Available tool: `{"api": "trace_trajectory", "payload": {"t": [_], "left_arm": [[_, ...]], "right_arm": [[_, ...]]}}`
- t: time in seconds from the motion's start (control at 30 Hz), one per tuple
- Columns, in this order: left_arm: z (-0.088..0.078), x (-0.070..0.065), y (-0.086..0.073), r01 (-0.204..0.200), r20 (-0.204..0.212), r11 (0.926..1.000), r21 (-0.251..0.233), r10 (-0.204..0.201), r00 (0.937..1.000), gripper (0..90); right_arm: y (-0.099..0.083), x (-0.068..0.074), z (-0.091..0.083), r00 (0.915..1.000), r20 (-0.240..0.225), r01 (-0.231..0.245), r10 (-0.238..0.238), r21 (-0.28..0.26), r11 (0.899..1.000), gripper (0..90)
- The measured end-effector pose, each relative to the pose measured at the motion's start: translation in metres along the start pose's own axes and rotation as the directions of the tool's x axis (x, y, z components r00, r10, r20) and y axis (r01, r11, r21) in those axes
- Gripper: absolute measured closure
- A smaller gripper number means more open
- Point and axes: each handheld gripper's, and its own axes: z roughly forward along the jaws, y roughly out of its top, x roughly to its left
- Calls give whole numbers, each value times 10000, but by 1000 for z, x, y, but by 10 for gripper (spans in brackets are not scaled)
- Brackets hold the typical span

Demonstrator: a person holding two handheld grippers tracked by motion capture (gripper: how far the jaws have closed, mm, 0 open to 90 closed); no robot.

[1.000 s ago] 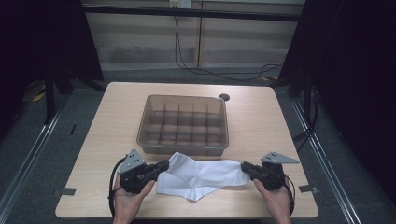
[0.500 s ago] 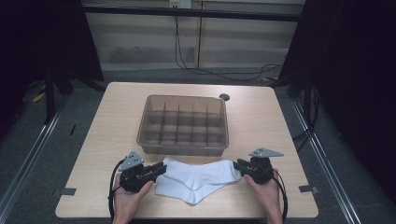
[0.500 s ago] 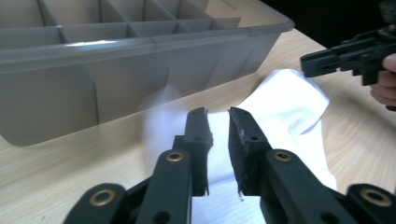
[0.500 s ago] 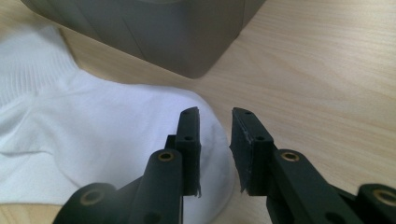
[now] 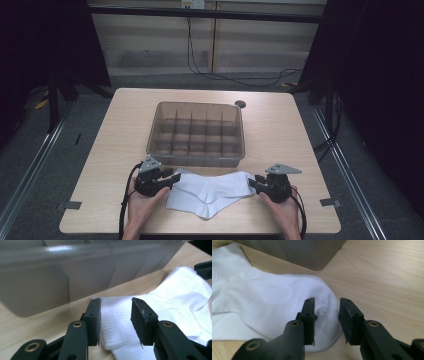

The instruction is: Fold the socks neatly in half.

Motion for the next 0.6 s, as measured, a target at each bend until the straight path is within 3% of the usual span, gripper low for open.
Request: {"api": "trace_trajectory", "payload": {"t": [0.07, 0.1, 0.17, 0.23, 0.33, 0.6], "left_arm": [[3, 0, -1, 36, 48, 9999, 140, -37, 10000, 681], [4, -2, -1, -138, -110, 9997, 193, 140, 9998, 711], [7, -2, -2, -153, 40, 9994, 296, 152, 9999, 733], [8, -3, -2, -378, -296, 9985, 396, 390, 9988, 783], [12, -2, -3, -381, -43, 9981, 488, 384, 9993, 891], [5, -1, 0, -267, 220, 9994, 213, 262, 9994, 900]], "right_arm": [[1, 0, 2, 10000, -33, -22, 23, 124, 9999, 652], [1, 0, 3, 10000, 6, -25, 25, 194, 9998, 668], [1, 0, 5, 10000, -3, 44, -44, 213, 9998, 732], [0, 1, 6, 9996, 211, 156, -163, 321, 9994, 772], [0, 1, 6, 9992, 305, 239, -250, 383, 9990, 826], [2, -3, 2, 9995, 306, 36, -39, 115, 9999, 856]]}}
